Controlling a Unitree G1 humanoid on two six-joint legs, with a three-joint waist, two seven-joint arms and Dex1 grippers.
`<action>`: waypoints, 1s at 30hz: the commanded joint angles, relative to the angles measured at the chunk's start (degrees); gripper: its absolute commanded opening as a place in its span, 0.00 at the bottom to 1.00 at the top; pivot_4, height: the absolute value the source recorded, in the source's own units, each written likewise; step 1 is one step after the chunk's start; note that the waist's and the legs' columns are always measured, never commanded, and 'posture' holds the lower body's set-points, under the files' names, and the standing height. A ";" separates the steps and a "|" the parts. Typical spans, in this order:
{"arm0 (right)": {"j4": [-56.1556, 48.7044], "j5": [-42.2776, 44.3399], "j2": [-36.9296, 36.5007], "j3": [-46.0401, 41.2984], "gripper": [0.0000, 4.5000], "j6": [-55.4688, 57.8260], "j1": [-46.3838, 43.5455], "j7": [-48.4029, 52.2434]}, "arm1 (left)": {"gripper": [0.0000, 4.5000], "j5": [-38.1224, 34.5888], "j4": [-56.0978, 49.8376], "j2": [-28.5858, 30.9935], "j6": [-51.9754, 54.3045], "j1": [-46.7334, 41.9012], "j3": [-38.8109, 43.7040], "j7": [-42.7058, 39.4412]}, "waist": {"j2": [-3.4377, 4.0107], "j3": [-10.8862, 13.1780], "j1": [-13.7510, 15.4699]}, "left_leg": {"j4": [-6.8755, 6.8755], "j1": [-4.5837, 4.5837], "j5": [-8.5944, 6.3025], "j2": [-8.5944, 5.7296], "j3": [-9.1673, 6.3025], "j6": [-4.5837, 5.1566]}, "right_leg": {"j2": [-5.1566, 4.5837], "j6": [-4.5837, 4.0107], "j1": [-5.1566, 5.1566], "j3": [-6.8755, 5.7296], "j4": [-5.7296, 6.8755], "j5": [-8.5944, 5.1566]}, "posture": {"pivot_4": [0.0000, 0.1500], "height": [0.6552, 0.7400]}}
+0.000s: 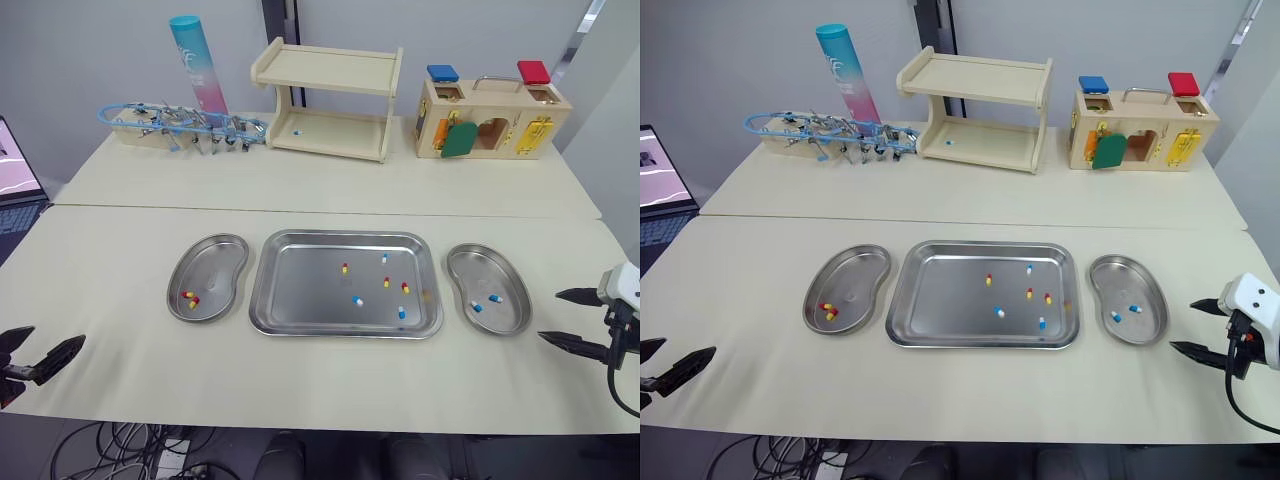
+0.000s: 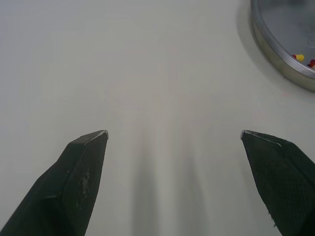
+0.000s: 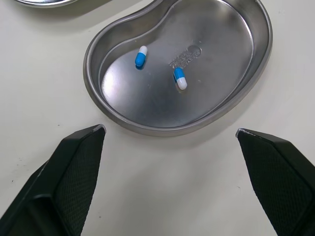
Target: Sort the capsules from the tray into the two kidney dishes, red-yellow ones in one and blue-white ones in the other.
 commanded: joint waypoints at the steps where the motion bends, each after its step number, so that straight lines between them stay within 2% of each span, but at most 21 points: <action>1: -2.00 0.85 -1.05 -0.87 1.00 0.00 -1.62 0.36 | 0.99 -1.72 -4.30 2.40 1.16 -2.62 -0.73 -1.03 | 0.00 0.00 0.00 | 0.00 0.00 0.00 0.00 0.00 0.00 | 0.00 0.00 0.00 0.00 0.00 0.00 | 1.00 1.00; 9: -6.34 2.51 -0.15 -2.82 1.00 2.35 -0.85 0.06 | 0.99 -3.09 -8.34 3.70 4.35 -8.22 -5.80 -3.03 | 0.00 0.00 0.03 | -0.01 0.00 0.00 0.00 0.00 0.00 | 0.00 0.00 0.01 -0.01 -0.04 0.00 | 1.00 1.00; 17: -13.79 6.43 -0.59 -3.39 1.00 6.11 -2.46 -0.11 | 0.99 -6.89 -19.41 5.33 8.09 -5.84 -9.25 -10.50 | 0.01 0.00 -0.14 | -0.01 -0.01 0.00 0.00 0.01 0.00 | 0.00 0.00 0.01 0.01 -0.04 0.00 | 1.00 1.00; 22: -19.01 7.46 -1.41 3.77 1.00 8.00 -9.78 -1.14 | 0.99 -12.99 -34.46 3.85 13.53 4.69 -7.28 -14.82 | 0.01 0.00 -0.50 | -0.01 0.02 0.00 0.02 0.06 0.00 | 0.00 0.00 0.02 0.07 -0.05 0.00 | 1.00 1.00; 25: -21.08 9.27 0.01 9.77 1.00 11.36 -16.81 -2.43 | 0.99 -15.16 -37.67 -0.11 13.30 4.91 -6.82 -10.86 | 0.07 0.01 -0.22 | -0.01 0.09 0.00 0.05 0.07 0.00 | 0.01 -0.04 0.06 0.05 -0.05 0.02 | 1.00 1.00; 30: -23.31 7.91 1.42 19.61 1.00 11.28 -23.46 -1.22 | 0.99 -14.95 -42.39 -5.78 8.15 9.16 -6.86 -11.67 | 0.06 0.01 0.21 | 0.00 0.00 0.00 0.04 0.01 0.00 | 0.01 -0.04 0.10 -0.01 -0.25 0.04 | 1.00 1.00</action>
